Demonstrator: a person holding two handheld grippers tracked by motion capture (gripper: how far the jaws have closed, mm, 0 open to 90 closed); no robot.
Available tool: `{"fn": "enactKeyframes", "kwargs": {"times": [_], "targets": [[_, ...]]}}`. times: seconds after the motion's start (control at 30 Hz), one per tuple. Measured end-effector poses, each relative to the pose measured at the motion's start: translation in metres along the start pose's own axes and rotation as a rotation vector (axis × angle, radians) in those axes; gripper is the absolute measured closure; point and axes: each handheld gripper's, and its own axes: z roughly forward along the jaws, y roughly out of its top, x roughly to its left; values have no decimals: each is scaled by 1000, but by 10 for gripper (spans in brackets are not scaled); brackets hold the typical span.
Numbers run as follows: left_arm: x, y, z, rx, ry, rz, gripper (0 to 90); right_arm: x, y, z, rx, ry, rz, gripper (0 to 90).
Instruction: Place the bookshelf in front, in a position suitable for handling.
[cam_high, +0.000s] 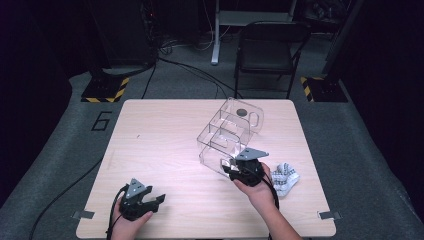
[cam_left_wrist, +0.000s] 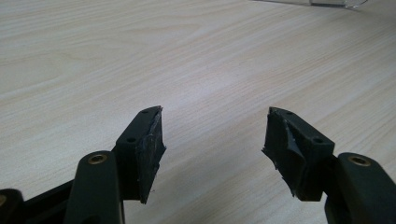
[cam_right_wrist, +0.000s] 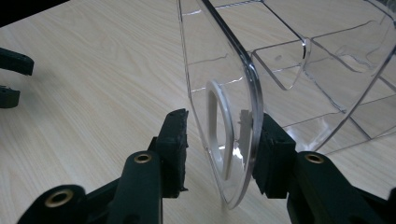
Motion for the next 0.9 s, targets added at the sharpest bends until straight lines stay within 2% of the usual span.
{"fn": "enactKeyframes", "kwargs": {"times": [0.13,0.17,0.3,0.47,0.57,0.8,0.9], "targets": [[1,0,0,10,0,8,372,-2,3,4,-1,12,8,604],[0,0,1,-1,7,6,372,-2,4,5,-7,21,14,604],[0,0,1,7,5,3,371,-2,6,7,-16,60,31,652],[0,0,1,13,7,16,371,2,7,9,-5,75,6,707],[0,-1,2,9,11,8,371,4,7,10,-7,79,12,717],[0,0,1,21,5,21,371,4,4,9,-21,145,48,776],[-1,0,1,20,6,17,371,7,2,9,-21,168,37,789]]}}
